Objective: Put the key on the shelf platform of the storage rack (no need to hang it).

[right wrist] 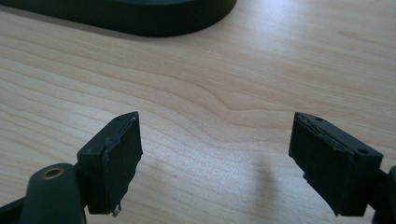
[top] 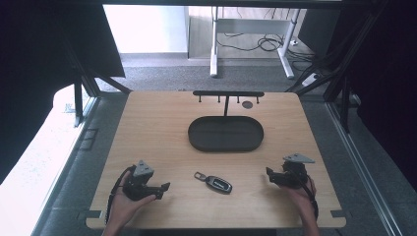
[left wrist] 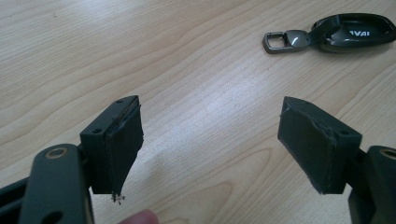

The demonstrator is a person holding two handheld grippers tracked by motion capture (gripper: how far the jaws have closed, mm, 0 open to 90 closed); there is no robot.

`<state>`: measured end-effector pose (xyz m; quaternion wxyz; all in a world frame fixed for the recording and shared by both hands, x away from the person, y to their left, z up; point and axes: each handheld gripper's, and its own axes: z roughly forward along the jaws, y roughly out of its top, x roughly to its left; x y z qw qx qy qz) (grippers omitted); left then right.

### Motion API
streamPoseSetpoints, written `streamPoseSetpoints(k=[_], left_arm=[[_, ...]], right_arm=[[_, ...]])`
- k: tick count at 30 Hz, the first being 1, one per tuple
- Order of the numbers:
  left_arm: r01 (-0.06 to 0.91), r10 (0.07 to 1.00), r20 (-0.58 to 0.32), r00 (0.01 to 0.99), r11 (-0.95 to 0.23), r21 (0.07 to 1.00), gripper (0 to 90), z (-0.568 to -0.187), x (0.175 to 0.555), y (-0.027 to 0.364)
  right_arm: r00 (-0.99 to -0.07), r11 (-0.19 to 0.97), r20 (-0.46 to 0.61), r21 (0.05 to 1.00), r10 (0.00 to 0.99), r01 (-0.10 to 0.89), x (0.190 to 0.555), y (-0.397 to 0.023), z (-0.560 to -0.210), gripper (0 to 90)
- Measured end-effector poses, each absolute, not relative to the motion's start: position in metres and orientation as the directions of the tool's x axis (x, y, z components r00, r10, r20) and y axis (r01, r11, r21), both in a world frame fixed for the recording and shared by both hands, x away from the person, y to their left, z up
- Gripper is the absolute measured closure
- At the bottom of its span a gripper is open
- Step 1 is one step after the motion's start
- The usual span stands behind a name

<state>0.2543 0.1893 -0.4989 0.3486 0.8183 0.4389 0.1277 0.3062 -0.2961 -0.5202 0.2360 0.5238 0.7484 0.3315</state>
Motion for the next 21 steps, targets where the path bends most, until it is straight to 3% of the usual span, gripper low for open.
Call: streamPoseSetpoints(k=[21], left_arm=[[0.624, 0.800, -0.102, 0.591, -0.374, 0.686, 22.7, -0.500, 0.254, 0.190]], right_arm=[[-0.383, 0.227, 0.026, 0.768, 0.923, 0.599, 0.298, -0.309, -0.511, 31.3]])
